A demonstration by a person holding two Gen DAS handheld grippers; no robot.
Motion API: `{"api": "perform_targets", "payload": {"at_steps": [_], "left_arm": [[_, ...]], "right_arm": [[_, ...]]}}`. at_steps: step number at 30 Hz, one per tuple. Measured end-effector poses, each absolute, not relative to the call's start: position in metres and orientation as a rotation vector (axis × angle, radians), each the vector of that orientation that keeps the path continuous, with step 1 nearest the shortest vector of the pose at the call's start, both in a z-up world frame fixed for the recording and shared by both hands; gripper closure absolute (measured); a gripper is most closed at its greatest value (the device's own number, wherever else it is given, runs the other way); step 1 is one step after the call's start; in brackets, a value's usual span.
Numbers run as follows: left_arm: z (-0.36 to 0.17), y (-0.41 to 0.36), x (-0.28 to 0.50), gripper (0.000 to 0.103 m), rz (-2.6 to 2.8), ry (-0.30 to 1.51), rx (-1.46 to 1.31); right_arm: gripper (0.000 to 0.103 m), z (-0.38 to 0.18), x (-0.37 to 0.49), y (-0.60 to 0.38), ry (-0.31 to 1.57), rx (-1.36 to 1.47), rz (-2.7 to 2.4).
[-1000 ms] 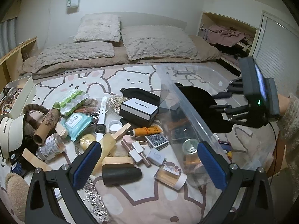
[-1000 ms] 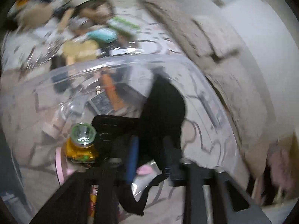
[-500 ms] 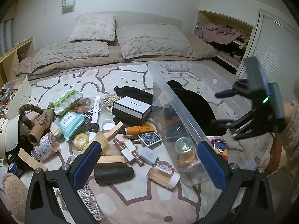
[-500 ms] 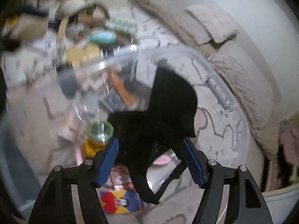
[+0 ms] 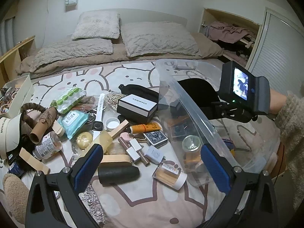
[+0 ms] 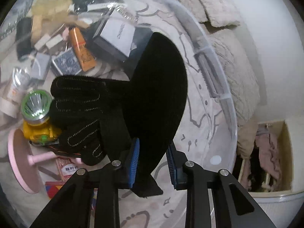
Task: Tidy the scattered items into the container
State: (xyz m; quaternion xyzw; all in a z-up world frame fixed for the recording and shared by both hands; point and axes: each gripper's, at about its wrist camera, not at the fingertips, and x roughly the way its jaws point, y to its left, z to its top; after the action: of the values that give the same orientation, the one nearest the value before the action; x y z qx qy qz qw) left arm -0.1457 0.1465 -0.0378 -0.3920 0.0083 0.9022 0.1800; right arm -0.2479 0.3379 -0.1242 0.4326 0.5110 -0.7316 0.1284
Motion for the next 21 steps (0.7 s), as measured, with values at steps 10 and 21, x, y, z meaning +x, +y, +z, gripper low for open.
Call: {"api": "perform_targets", "payload": {"at_steps": [10, 21], "left_arm": [[-0.036, 0.146, -0.141, 0.000, 2.545, 0.012, -1.105], [-0.028, 0.148, -0.134, 0.000, 2.542, 0.015, -1.087]], "right_arm": [[0.074, -0.144, -0.238, 0.340, 1.535, 1.415, -1.955], [0.020, -0.090, -0.223, 0.357, 1.225, 1.390, -2.103]]}}
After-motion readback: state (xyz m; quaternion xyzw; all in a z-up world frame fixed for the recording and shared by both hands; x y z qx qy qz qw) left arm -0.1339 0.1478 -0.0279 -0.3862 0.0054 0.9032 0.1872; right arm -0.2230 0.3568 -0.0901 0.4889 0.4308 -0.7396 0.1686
